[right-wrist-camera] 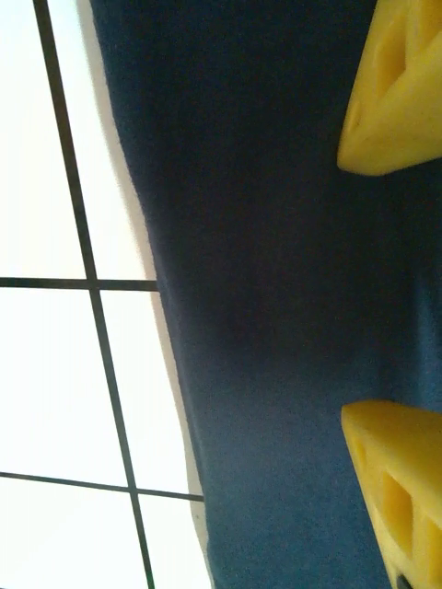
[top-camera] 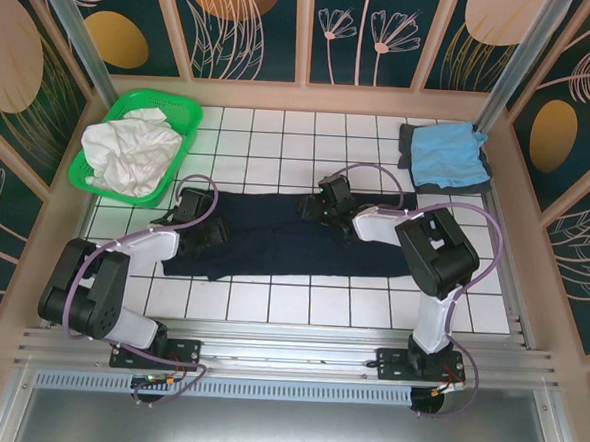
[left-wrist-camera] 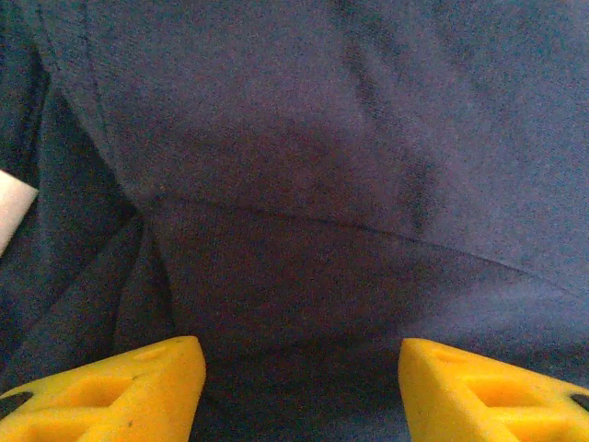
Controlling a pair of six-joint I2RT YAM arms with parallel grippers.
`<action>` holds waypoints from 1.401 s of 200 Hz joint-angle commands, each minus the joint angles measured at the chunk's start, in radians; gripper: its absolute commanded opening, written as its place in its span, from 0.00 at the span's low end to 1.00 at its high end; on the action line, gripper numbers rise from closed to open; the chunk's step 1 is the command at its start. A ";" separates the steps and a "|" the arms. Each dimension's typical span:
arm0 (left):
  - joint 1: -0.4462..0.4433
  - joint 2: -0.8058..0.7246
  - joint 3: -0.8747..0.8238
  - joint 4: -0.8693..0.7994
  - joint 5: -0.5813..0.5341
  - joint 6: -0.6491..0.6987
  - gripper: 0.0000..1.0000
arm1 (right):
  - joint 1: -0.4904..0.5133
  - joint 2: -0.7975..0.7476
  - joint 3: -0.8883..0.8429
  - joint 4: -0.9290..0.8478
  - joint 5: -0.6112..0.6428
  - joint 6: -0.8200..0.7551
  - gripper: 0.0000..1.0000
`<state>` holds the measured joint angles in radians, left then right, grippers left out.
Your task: Fold and stack the t-shirts
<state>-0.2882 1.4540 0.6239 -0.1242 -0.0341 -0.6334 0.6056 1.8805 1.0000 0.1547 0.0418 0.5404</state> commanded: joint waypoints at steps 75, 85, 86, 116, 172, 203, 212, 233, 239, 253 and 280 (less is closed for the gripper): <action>0.025 0.390 0.452 -0.174 -0.094 0.051 0.64 | 0.204 0.002 0.013 -0.214 0.335 -0.056 0.71; 0.032 0.441 0.486 -0.167 -0.084 0.051 0.64 | 0.213 -0.004 -0.005 -0.220 0.339 -0.054 0.70; 0.033 0.448 0.486 -0.166 -0.082 0.051 0.63 | 0.213 -0.004 -0.005 -0.220 0.339 -0.054 0.70; 0.051 0.560 0.564 -0.146 -0.059 0.049 0.63 | 0.260 -0.067 -0.073 -0.253 0.358 -0.066 0.70; 0.065 0.782 0.901 -0.216 -0.001 0.072 0.61 | 0.227 -0.323 -0.202 -0.280 0.287 -0.061 0.73; 0.050 0.822 1.061 -0.168 0.130 0.092 0.63 | 0.119 -0.350 -0.239 -0.121 0.196 -0.108 0.74; 0.044 0.830 1.095 -0.167 0.144 0.096 0.63 | 0.088 -0.308 -0.220 -0.120 0.195 -0.112 0.74; 0.041 0.859 1.136 -0.165 0.133 0.055 0.63 | 0.064 -0.194 -0.149 -0.189 0.242 -0.102 0.72; 0.040 0.876 1.148 -0.153 0.150 0.048 0.63 | 0.066 -0.177 -0.140 -0.203 0.247 -0.093 0.72; 0.041 0.942 1.189 -0.135 0.198 0.015 0.62 | 0.072 -0.152 -0.135 -0.247 0.233 -0.051 0.72; 0.039 1.083 1.298 -0.098 0.315 -0.044 0.57 | 0.101 -0.170 -0.192 -0.333 0.174 0.112 0.73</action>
<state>-0.2462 2.4027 1.8553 -0.2382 0.1448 -0.6056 0.6792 1.7210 0.8436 -0.0509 0.2695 0.4965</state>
